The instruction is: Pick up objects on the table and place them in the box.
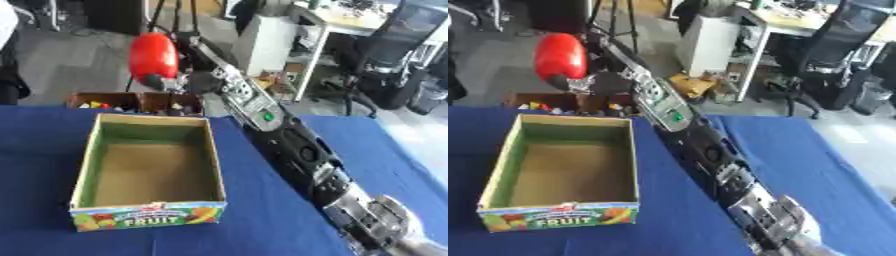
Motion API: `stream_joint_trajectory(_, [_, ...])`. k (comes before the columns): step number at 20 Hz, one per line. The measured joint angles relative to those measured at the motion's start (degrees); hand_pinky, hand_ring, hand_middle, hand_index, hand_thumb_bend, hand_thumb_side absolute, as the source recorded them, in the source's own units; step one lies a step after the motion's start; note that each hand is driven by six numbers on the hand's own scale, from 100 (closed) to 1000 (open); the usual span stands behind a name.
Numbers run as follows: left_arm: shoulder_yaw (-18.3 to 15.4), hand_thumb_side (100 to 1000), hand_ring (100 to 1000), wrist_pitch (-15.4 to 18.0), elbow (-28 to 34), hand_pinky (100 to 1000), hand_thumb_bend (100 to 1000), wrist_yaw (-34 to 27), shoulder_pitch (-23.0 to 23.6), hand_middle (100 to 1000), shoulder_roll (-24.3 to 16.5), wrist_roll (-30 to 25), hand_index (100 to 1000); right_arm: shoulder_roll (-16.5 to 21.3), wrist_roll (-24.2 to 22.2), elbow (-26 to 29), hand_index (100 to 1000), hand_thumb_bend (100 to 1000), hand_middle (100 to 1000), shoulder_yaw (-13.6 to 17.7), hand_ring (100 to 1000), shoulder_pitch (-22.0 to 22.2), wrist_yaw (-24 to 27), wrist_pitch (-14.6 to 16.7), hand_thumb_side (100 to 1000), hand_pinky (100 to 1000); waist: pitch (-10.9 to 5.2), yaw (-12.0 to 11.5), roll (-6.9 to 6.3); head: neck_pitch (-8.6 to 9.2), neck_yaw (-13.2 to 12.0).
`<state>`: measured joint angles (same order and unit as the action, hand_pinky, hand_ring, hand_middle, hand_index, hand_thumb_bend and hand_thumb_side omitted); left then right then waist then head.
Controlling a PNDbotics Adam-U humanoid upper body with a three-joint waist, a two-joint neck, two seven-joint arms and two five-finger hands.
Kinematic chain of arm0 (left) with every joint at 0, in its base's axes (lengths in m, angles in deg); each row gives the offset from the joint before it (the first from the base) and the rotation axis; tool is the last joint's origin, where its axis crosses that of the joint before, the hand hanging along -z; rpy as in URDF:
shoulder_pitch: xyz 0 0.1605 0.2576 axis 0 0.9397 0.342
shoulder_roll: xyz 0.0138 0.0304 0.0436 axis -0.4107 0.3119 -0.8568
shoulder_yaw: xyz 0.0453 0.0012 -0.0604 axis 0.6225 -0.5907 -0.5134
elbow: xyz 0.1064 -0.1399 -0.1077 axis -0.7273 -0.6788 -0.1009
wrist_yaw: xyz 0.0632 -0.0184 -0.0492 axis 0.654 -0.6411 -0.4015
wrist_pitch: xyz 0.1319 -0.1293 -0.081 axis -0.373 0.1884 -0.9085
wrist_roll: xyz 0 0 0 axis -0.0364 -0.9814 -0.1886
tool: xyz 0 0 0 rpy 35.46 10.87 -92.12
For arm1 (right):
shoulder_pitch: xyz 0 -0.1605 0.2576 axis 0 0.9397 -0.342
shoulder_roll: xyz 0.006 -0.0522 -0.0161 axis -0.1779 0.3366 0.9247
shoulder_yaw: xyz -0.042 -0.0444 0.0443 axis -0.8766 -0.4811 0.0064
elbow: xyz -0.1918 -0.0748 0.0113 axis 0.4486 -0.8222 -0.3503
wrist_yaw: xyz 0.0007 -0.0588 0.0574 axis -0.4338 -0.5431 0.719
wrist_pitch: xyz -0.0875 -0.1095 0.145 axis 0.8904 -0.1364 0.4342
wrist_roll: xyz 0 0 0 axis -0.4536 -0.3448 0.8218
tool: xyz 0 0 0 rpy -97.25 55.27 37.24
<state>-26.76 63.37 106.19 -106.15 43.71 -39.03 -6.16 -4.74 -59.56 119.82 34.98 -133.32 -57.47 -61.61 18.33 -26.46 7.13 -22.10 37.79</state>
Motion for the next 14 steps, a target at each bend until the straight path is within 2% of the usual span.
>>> stream_joint_trajectory(1, [0.0,793,733,0.0,0.0,626,100,0.0,-0.1,686,0.0,0.0,885,-0.3,-0.1,0.3,662,607,180,-0.3,831,0.3,-1.0,0.2,234,330,0.00,0.0,0.05,-0.04,0.0])
stream_joint_trajectory(2, [0.0,793,733,-0.1,0.0,626,100,0.0,-0.2,686,0.0,0.0,885,-0.5,-0.2,0.4,663,726,177,-0.7,834,0.7,-2.1,0.4,100,331,0.00,0.0,0.07,-0.06,0.0])
stream_joint_trajectory(3, [0.1,792,734,-0.2,0.0,626,100,0.0,-0.2,686,0.0,0.0,885,-0.9,-0.3,0.4,663,604,178,-1.0,835,1.0,-3.0,0.4,227,332,0.00,0.0,0.07,-0.07,0.0])
stream_joint_trajectory(9, [0.3,792,734,-0.4,0.0,625,100,-0.2,-0.5,686,0.0,0.0,884,-2.8,-0.7,0.2,664,598,177,-2.2,842,2.6,-9.2,0.6,213,335,0.00,0.0,0.16,-0.09,0.0])
stream_joint_trajectory(14, [0.3,793,732,-0.5,0.0,624,100,-0.4,-0.7,686,0.0,0.0,884,-3.4,-0.8,-0.5,665,594,176,-2.4,846,3.6,-12.0,0.8,203,337,0.01,0.0,0.30,-0.06,0.0])
